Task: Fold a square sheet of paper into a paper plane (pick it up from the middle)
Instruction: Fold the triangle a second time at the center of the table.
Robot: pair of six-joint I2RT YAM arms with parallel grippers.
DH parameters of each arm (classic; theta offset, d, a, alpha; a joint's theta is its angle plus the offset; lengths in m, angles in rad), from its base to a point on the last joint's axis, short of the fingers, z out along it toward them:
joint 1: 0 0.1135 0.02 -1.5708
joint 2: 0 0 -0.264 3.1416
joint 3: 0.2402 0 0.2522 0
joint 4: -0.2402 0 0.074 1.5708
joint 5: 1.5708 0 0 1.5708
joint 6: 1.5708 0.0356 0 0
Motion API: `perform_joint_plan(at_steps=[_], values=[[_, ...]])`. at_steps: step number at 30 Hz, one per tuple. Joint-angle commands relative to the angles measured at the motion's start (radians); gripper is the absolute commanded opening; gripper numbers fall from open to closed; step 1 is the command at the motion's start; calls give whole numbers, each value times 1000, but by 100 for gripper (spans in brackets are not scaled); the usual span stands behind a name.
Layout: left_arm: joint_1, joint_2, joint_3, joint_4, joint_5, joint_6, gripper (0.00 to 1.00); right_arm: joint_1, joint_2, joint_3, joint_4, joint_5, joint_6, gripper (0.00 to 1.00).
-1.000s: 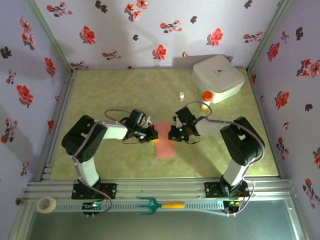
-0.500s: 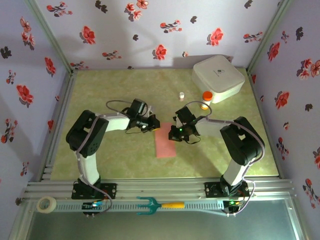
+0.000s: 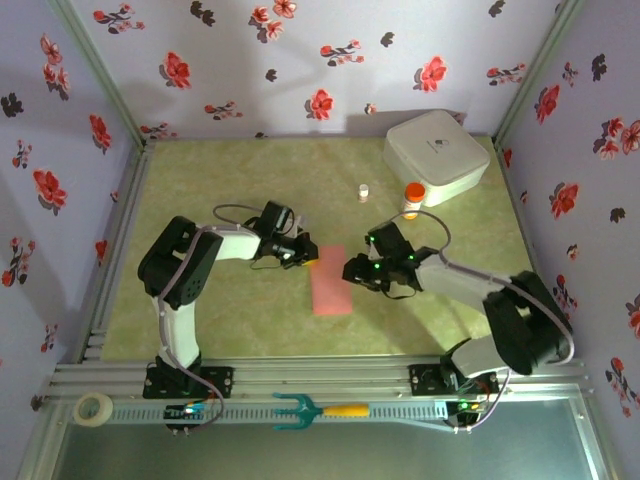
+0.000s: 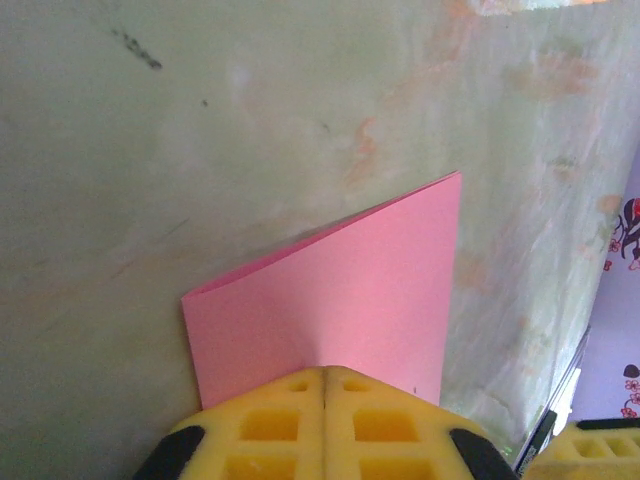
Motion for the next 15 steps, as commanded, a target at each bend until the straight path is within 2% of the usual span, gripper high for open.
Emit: perform_joint_plan(at_steps=[1, 5, 10, 15], values=[[3, 15, -26, -27, 13, 19, 1, 17, -83, -77, -6, 32, 133, 40], [3, 15, -22, -31, 19, 20, 1, 55, -129, -133, 41, 19, 226, 42], [4, 16, -25, -23, 18, 12, 1, 125, -76, -139, 97, -5, 282, 39], [5, 16, -20, -25, 19, 14, 1, 164, -54, -159, 99, 65, 332, 36]])
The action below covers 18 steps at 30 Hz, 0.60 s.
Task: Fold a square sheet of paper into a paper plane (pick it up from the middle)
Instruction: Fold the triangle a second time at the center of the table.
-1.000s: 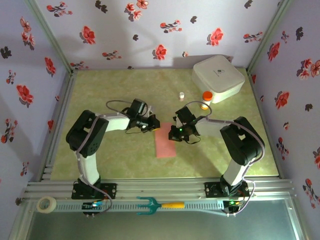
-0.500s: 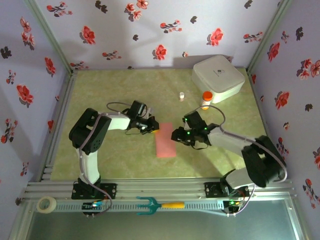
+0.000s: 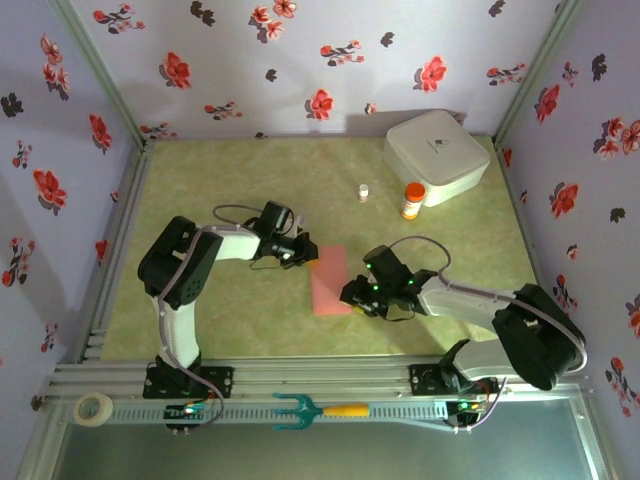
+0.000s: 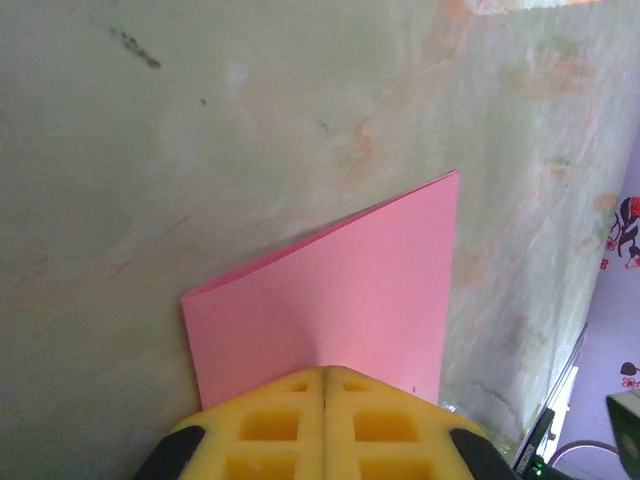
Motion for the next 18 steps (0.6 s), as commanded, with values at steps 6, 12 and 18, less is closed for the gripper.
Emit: perform_joint_plan(at_steps=[6, 12, 18], values=[[3, 18, -18, -35, 14, 17, 0, 18, -81, -54, -38, 113, 81, 36], [3, 22, -17, -30, 16, 14, 0, 19, -65, -96, 43, 56, 108, 33], [3, 25, -16, -30, 20, 16, 0, 20, -40, -87, 72, 56, 107, 35]])
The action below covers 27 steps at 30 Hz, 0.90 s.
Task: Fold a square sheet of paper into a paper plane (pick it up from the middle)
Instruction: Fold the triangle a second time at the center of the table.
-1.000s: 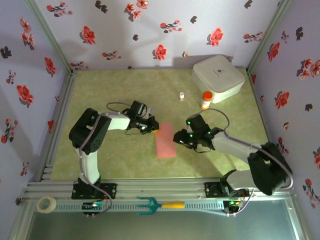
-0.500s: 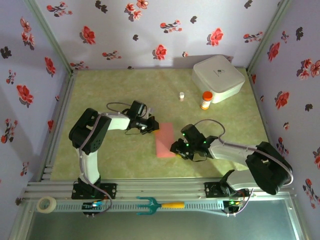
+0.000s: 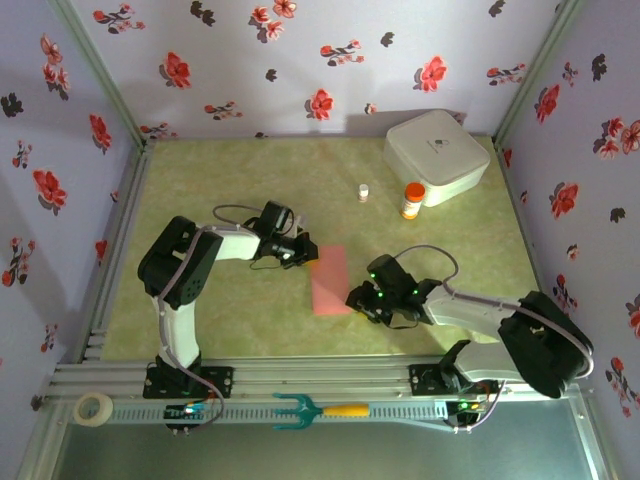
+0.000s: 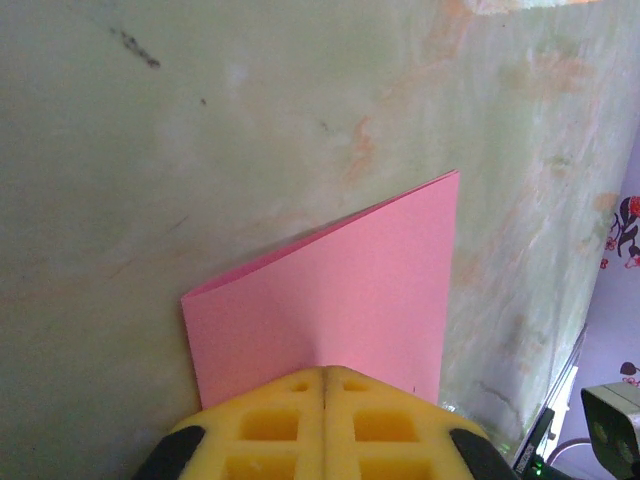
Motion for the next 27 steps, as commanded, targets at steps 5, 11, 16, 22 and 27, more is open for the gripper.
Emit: perform_joint_plan(at_steps=[5, 11, 16, 22, 27], values=[[3, 29, -13, -26, 20, 13, 0, 7, 39, -9, 61, -13, 27, 34], [3, 31, -12, -25, 24, 10, 0, 8, 86, -3, 91, -41, 28, 33], [3, 32, -11, -22, 24, 7, 0, 11, 61, 16, 50, -23, 12, 35], [3, 25, -18, -19, 24, 2, 0, 10, 3, 18, -48, 9, 2, 37], [3, 31, -24, -13, 23, 1, 0, 11, 45, 1, 5, -45, 16, 38]])
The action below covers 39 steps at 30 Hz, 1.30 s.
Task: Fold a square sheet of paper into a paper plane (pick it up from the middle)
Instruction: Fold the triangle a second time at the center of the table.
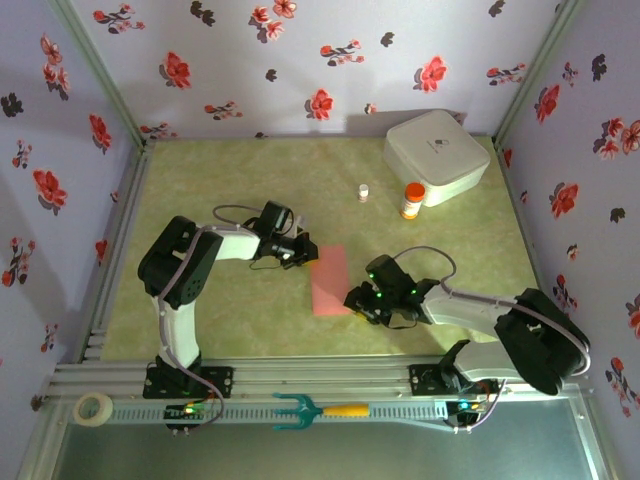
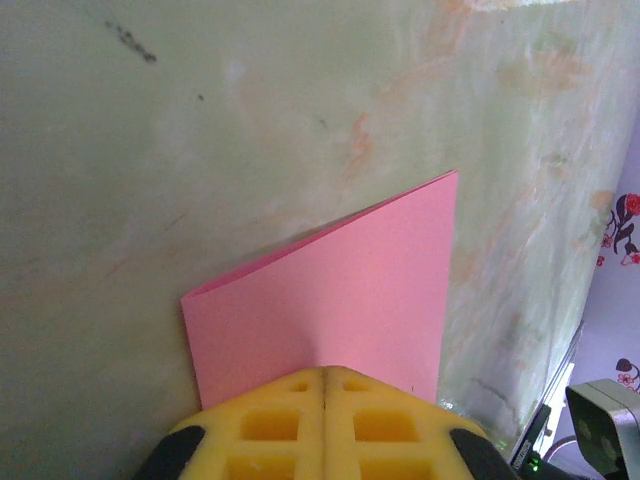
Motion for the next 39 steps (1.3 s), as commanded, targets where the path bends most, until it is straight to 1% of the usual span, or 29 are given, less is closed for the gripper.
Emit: perform_joint_plan(at_steps=[1, 5, 7, 10, 15, 22, 25, 32, 39], values=[[1, 31, -23, -16, 13, 0, 0, 7, 39, 3, 20, -35, 7, 37], [2, 36, -15, -11, 18, -6, 0, 9, 58, 27, 70, -38, 11, 36], [2, 36, -12, -11, 18, -8, 0, 9, 64, 50, 50, -26, -1, 35], [2, 31, -15, -10, 19, -8, 0, 11, 64, 41, 110, -31, 15, 35], [2, 31, -18, -7, 21, -9, 0, 11, 68, 49, 138, -40, 24, 35], [1, 28, -16, -8, 21, -8, 0, 10, 37, 65, 46, -10, -2, 36], [1, 26, -19, -7, 24, -7, 0, 5, 12, 58, 43, 11, -18, 36], [1, 33, -17, 7, 39, -8, 0, -27, 88, 98, 169, -84, -62, 39], [1, 34, -3, -5, 51, 2, 0, -76, 153, 130, 172, -115, -96, 42]])
